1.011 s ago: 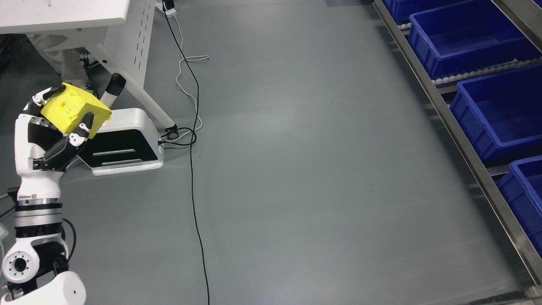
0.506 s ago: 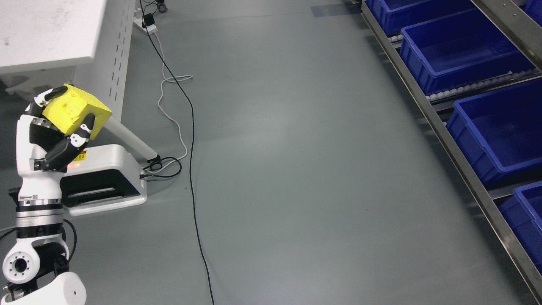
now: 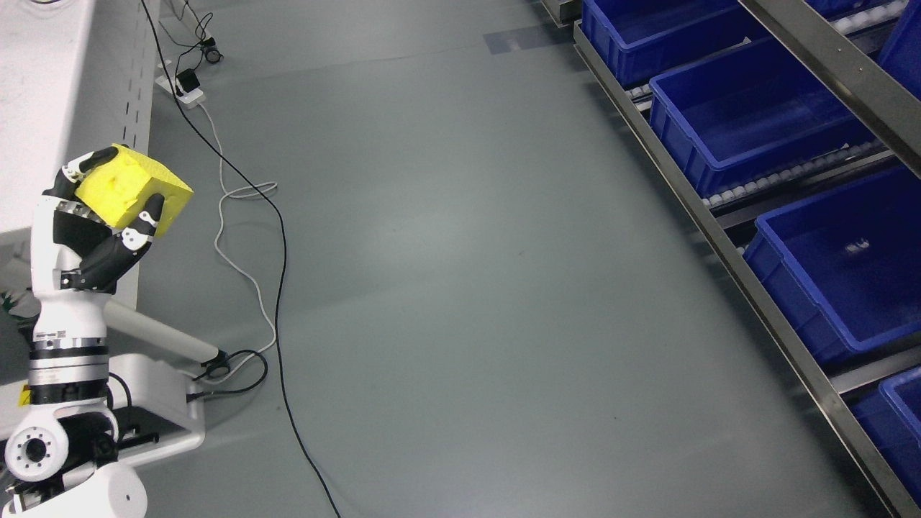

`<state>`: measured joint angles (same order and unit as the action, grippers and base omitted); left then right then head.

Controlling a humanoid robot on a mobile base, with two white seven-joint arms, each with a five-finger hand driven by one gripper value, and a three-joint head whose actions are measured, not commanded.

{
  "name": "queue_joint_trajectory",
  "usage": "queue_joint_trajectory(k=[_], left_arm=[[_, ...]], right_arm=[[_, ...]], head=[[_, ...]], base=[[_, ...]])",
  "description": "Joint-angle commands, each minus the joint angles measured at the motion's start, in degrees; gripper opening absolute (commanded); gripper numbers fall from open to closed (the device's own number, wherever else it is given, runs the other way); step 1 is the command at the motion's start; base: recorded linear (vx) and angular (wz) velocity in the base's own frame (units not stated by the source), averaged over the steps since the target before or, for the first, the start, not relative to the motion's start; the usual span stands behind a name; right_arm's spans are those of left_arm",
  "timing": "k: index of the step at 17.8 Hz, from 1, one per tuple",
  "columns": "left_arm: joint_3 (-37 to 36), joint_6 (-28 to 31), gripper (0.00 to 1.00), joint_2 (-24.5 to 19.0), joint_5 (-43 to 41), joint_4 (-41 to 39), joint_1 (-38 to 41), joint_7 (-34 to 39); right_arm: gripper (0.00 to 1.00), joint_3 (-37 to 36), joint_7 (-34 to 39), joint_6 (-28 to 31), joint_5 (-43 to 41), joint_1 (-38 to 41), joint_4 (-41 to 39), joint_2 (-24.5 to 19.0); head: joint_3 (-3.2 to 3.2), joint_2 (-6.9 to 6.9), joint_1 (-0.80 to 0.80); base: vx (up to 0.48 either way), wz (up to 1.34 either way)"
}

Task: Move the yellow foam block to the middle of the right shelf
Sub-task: 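Hold the cube in the left hand while turning toward the blue-bin shelf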

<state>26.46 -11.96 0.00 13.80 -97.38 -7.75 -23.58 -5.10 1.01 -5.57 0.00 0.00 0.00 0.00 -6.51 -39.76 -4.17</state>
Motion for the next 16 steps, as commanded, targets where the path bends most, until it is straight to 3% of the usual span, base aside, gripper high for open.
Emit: queue_joint_trajectory(k=[1, 16], left_arm=[[-0.1, 0.1, 0.36, -1.0, 0.0, 0.0, -0.1, 0.0], [-0.3, 0.0, 0.36, -1.0, 0.0, 0.0, -0.2, -0.3]], right_arm=[[1.00, 0.0, 0.0, 0.0, 0.0, -0.2, -1.0, 1.0], [1.00, 0.0, 0.0, 0.0, -0.1, -0.2, -1.0, 1.0]], head=[[0.00, 0.00, 0.00], [0.00, 0.00, 0.00]], base=[[0.437, -0.15], [0.533, -0.14]])
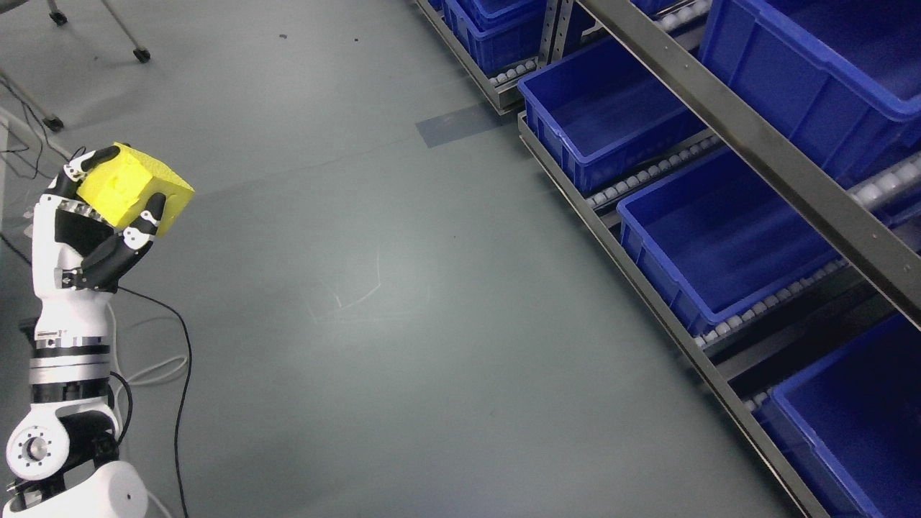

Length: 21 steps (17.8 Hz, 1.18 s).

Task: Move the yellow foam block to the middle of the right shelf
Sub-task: 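Hold the cube in the left hand while turning toward the blue-bin shelf, then raise the left hand over the middle-row blue bin and release the cube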

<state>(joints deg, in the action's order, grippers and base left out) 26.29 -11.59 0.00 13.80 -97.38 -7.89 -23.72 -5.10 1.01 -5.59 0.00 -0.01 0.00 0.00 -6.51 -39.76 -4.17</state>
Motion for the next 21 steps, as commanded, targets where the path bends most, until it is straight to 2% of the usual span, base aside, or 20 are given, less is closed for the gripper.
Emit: queue_joint_trajectory(k=[1, 8, 16, 18, 21], left_arm=[[-0.1, -0.4, 0.36, -1.0, 0.0, 0.0, -0.1, -0.2], [-0.9, -0.4, 0.36, -1.0, 0.0, -0.1, -0.1, -0.2], [-1.5, -0.8, 0.36, -1.0, 0.0, -1.1, -0.8, -0.5], [-1.6, -1.1, 0.36, -1.0, -0.1, -1.2, -3.2, -0.5], [-1.6, 1.3, 0.36, -2.6, 0.0, -1.2, -12.2, -0.5]], right_arm=[[1.00, 0.0, 0.0, 0.1, 0.0, -0.2, -1.0, 1.0], [1.00, 0.0, 0.0, 0.1, 0.0, -0.2, -1.0, 1.0], [1.00, 0.0, 0.0, 0.1, 0.0, -0.2, -1.0, 1.0], [1.00, 0.0, 0.0, 0.1, 0.0, -0.2, -1.0, 1.0], [1.00, 0.0, 0.0, 0.1, 0.0, -0.2, -1.0, 1.0]], head=[[0.00, 0.00, 0.00], [0.00, 0.00, 0.00], [0.00, 0.00, 0.00], [0.00, 0.00, 0.00], [0.00, 0.00, 0.00]], base=[[0.514, -0.13], [0.450, -0.44], [0.250, -1.12], [0.166, -0.97], [0.122, -0.81]])
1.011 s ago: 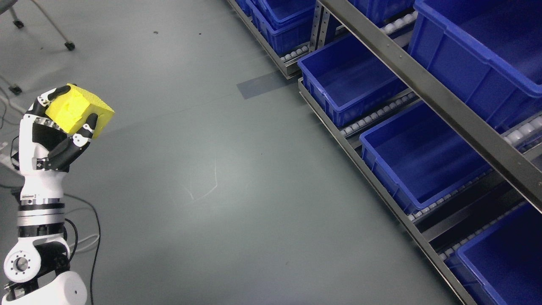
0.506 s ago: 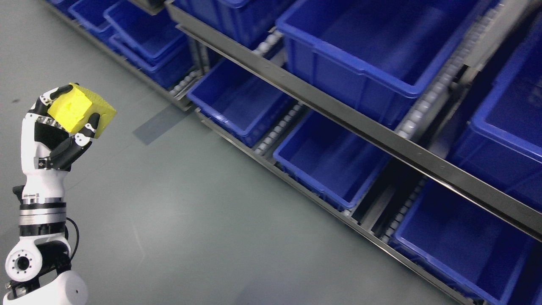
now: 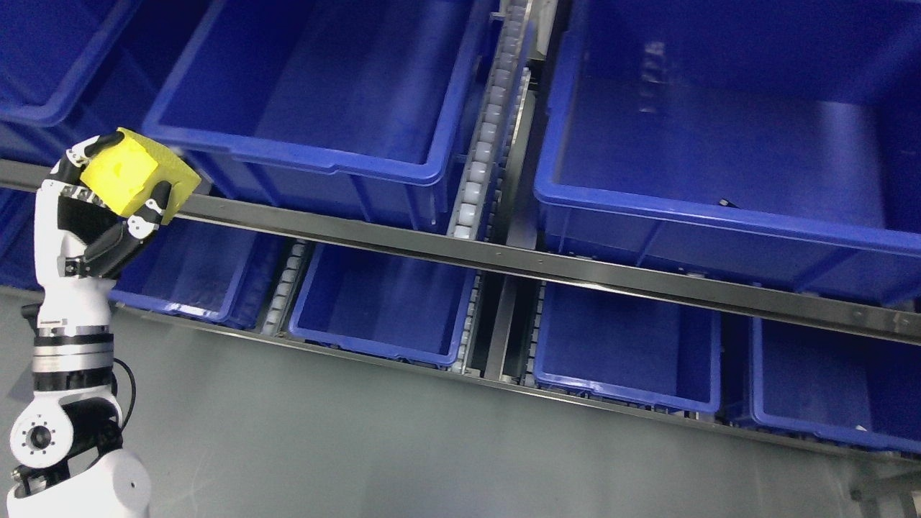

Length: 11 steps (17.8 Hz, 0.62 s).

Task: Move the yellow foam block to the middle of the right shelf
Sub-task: 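Raise the left hand over the middle-row blue bin and release the cube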

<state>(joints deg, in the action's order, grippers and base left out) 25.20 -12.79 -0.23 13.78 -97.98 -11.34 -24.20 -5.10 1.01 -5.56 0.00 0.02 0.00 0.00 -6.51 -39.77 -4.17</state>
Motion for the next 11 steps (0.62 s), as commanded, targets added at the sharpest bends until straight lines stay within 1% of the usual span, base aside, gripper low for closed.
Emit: queue_joint_trajectory(k=[1, 3, 5, 8, 10, 11], left_arm=[[-0.5, 5.7, 0.36, -2.4, 0.0, -0.7, -13.1, 0.0], [-0.8, 13.8, 0.36, -2.0, 0.0, -0.6, -22.7, 0.2], [-3.5, 21.7, 0.36, -1.6, -0.5, -0.6, -30.1, 0.8], [-7.6, 30.0, 0.36, -0.8, -5.5, -0.6, -34.7, 1.3], [-9.9, 38.1, 0.36, -0.8, -8.4, -0.5, -36.0, 1.3], [-11.3, 41.8, 0.40, -0.8, -10.2, -0.5, -35.9, 1.4]], right_arm=[[1.00, 0.0, 0.0, 0.0, 0.0, -0.2, -1.0, 1.0], [1.00, 0.0, 0.0, 0.0, 0.0, -0.1, -1.0, 1.0], [1.00, 0.0, 0.0, 0.0, 0.0, -0.2, -1.0, 1.0], [1.00, 0.0, 0.0, 0.0, 0.0, -0.2, -1.0, 1.0], [1.00, 0.0, 0.0, 0.0, -0.1, -0.1, -1.0, 1.0], [1.00, 0.0, 0.0, 0.0, 0.0, -0.1, -1.0, 1.0]], head=[[0.00, 0.00, 0.00], [0.00, 0.00, 0.00], [0.00, 0.00, 0.00], [0.00, 0.00, 0.00], [0.00, 0.00, 0.00], [0.00, 0.00, 0.00]], base=[[0.085, -0.61], [0.076, -0.54], [0.061, -0.39], [0.044, -0.23], [0.023, -0.10], [0.010, -0.05]])
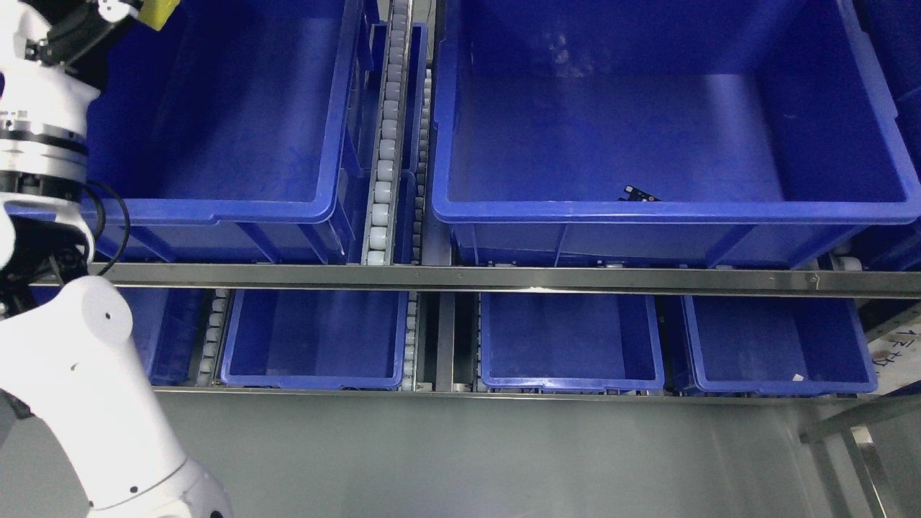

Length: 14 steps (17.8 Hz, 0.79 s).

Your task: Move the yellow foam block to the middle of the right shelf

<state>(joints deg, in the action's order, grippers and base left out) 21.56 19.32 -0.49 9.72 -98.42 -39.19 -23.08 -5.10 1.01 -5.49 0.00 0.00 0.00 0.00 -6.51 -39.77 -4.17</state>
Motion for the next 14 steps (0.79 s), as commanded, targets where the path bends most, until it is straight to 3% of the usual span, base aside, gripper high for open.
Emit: queue_joint_trajectory(k=[1, 3, 5, 10, 12, 14], left_arm=[[-8.7, 12.7, 0.50, -0.5, -8.9, 0.1, -7.7, 0.5], [-10.1, 20.5, 0.84, -0.5, -17.8, 0.8, -7.7, 1.5], [-10.2, 23.1, 0.97, -0.5, -20.3, 0.9, -7.6, 3.2], [-9.5, 22.2, 1.00, -0.5, -20.3, 0.5, -7.6, 5.3], [-7.9, 17.4, 1.00, -0.5, -20.1, 0.0, -7.3, 4.7], [-6.1, 8.3, 1.00, -0.5, -19.6, -0.1, -6.3, 3.0]], right_arm=[[1.00, 0.0, 0.0, 0.0, -0.1, -0.2, -1.0, 1.0], [1.00, 0.0, 0.0, 0.0, 0.0, -0.2, -1.0, 1.0], [1.00, 0.0, 0.0, 0.0, 0.0, -0.2, -1.0, 1.0], [1.00, 0.0, 0.0, 0.0, -0.1, -0.2, -1.0, 1.0], [1.00, 0.0, 0.0, 0.0, -0.1, -0.2, -1.0, 1.0], [1.00, 0.0, 0.0, 0.0, 0.0, -0.2, -1.0, 1.0]], head=[[0.00, 0.00, 0.00], [0.00, 0.00, 0.00], [0.00, 0.00, 0.00], [0.00, 0.00, 0.00], [0.00, 0.00, 0.00], [0.00, 0.00, 0.00]], base=[[0.010, -0.05], [0.000, 0.00], [0.000, 0.00], [0.000, 0.00], [0.000, 0.00], [0.000, 0.00]])
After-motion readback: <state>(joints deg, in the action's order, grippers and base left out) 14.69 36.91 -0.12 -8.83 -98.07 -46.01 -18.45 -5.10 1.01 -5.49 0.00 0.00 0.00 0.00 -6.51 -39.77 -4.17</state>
